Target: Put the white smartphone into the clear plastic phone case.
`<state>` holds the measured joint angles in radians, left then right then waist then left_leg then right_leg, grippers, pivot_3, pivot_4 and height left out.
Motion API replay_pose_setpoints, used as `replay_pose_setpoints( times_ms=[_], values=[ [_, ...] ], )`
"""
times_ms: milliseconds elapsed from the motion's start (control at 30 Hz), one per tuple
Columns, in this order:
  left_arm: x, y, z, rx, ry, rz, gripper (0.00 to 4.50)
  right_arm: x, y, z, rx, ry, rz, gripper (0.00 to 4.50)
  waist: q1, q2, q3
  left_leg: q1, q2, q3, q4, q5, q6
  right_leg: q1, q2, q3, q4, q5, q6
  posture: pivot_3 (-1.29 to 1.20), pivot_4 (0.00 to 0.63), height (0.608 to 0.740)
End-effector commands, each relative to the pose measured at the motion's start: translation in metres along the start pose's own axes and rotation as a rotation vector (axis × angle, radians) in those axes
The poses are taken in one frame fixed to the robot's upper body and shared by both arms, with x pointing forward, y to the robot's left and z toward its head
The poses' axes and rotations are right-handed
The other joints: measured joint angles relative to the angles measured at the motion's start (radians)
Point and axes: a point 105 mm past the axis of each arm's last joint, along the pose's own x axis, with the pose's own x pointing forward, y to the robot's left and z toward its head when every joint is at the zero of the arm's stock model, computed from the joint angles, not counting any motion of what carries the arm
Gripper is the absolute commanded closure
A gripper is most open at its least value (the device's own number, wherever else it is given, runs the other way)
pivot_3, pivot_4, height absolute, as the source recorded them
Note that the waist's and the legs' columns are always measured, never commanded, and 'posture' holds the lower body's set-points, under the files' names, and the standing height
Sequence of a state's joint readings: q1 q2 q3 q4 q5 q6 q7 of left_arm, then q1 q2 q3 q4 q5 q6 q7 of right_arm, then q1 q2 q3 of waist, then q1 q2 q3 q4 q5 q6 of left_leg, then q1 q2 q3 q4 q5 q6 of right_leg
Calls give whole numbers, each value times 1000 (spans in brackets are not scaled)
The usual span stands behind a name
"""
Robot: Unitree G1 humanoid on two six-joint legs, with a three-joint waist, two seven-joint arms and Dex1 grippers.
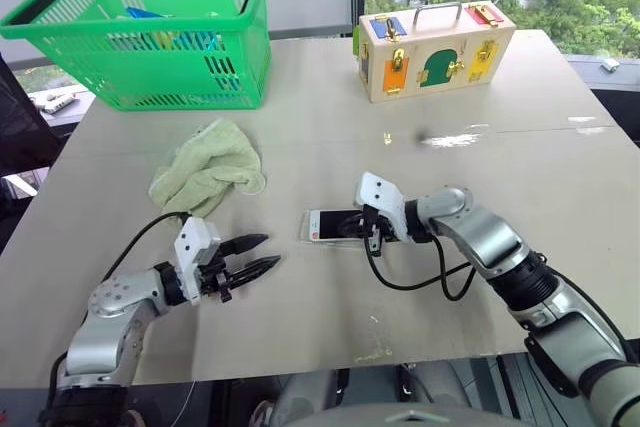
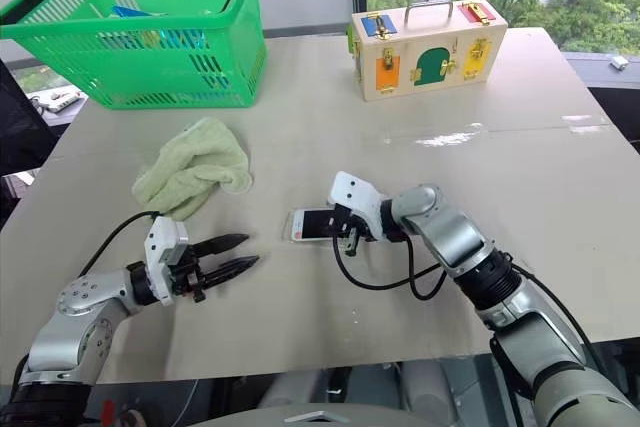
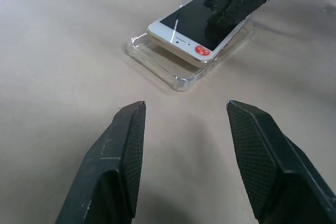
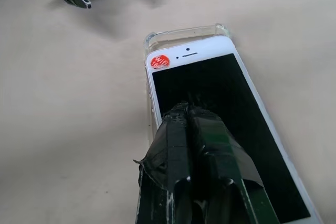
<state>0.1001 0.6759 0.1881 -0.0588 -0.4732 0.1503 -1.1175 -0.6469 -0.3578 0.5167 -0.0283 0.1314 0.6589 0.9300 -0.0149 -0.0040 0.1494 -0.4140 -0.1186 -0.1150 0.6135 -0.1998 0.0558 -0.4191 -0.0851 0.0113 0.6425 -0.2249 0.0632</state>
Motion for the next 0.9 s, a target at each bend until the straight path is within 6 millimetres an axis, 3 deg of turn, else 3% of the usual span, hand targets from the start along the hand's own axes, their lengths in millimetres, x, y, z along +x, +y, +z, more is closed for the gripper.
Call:
replay_pose_setpoints(
  times_ms=[33,233,633,767,900],
  values=[
    [-7,5,7,38,-4,21,1999,7,1,-14,9,65,-1,4500,0,0,0,0,0,0,0,0,0,0,0,0,0,0,0,0,150,740],
    [-10,1,5,34,6,18,1999,13,12,-29,25,179,53,4500,-2,0,-1,1,0,0,0,1,-1,0,1,1,1,0,-1,0,150,740],
    [-11,1,5,30,0,23,1999,21,23,-28,243,216,131,4500,0,-1,-3,2,1,-1,0,1,-1,2,1,0,1,1,-1,0,150,740],
    [-11,2,5,30,-3,24,1999,19,19,-12,264,136,123,4500,0,-1,-3,2,1,-1,0,1,-1,2,1,0,1,1,-1,0,150,740],
    [-11,3,5,29,-13,30,1999,5,16,27,260,-71,142,4500,0,0,-2,1,1,-1,0,1,-1,1,1,0,1,1,-1,0,150,740]
  ],
)
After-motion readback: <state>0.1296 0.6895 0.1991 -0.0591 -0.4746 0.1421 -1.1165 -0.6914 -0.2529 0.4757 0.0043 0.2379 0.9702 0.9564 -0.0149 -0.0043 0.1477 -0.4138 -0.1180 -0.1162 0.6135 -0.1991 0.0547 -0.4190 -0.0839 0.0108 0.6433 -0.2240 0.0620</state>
